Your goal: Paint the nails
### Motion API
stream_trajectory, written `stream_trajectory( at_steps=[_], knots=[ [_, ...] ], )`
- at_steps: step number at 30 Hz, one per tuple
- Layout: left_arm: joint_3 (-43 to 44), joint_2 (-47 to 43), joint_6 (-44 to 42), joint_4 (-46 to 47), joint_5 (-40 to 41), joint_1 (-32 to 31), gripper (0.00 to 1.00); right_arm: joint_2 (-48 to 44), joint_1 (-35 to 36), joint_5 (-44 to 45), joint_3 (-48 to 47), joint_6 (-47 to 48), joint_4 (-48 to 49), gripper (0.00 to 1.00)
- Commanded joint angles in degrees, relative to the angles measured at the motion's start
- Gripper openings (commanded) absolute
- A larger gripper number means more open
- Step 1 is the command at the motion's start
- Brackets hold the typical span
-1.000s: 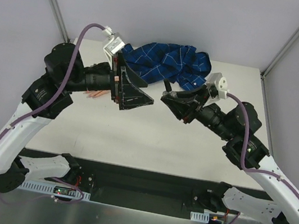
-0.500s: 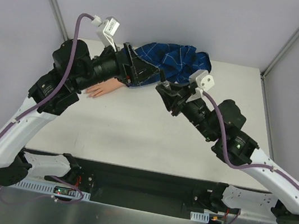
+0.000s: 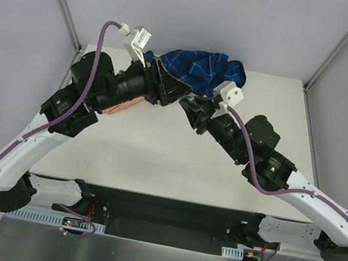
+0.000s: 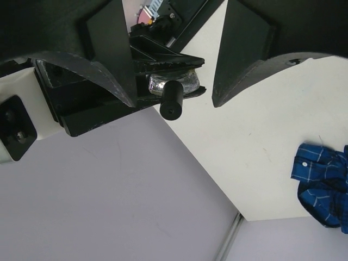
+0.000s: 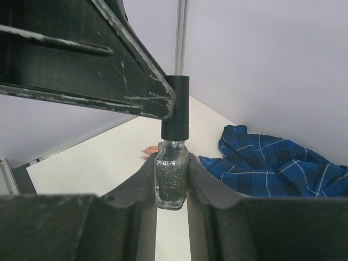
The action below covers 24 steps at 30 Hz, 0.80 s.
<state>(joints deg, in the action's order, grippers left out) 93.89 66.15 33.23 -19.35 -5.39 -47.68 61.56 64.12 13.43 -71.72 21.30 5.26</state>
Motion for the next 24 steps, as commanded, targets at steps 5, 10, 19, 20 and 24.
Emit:
stream_trajectory(
  at_steps=[5, 10, 19, 20, 24],
  knots=[
    [-1.6, 0.9, -0.4, 3.7, -1.9, -0.7, 0.41, -1.2, 1.0, 1.4, -2.7, 0.5, 3.3, 0.0],
    [-4.3, 0.3, -1.0, 6.4, -6.1, -0.7, 0.2, -1.9, 1.0, 0.6, -2.0, -1.1, 4.2, 0.0],
    [-19.0, -5.8, -1.3, 28.1, -34.8, -0.7, 0.0, -9.0, -2.9, -17.6, 2.8, -11.3, 8.3, 0.0],
    [-20.0, -5.7, 0.0, 31.6, -40.3, -0.7, 0.0, -9.3, -4.2, -28.4, 2.6, -13.4, 8.6, 0.0],
    [-24.1, -6.1, 6.1, 41.8, -58.1, -0.7, 0.0, -9.7, -6.6, -45.2, 2.4, -21.1, 11.8, 0.0]
  ],
)
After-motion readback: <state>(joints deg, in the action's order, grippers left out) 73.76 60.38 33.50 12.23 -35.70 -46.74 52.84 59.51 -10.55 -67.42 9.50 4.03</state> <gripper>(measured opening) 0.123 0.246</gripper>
